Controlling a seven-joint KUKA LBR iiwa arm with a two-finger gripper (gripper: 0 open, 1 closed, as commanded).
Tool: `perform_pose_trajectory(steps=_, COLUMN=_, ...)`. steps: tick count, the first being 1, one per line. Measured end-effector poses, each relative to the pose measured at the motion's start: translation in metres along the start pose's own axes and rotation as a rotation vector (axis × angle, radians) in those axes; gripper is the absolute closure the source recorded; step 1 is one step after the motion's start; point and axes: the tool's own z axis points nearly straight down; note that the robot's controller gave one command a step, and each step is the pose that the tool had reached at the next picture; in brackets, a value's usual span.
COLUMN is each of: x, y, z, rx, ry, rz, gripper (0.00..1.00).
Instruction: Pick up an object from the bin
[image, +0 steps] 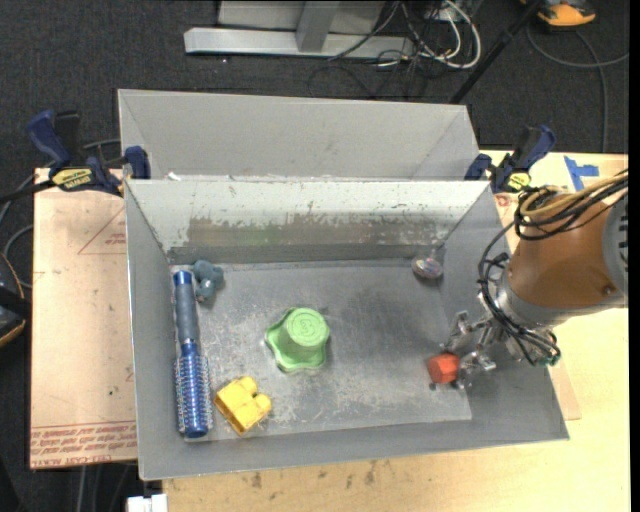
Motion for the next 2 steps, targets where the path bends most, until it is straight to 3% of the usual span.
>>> perform_pose_trajectory(steps=1, x=-0.0026, y=-0.0002, z=-0.0558, rx=0.0, ry=-0.003, rz=0.0, gripper=1.0)
perform_pose_trajectory(steps=2, x=-0.0034, y=0.0, z=-0.057, rx=-0.003, ry=0.002, rz=0.001, gripper=1.0)
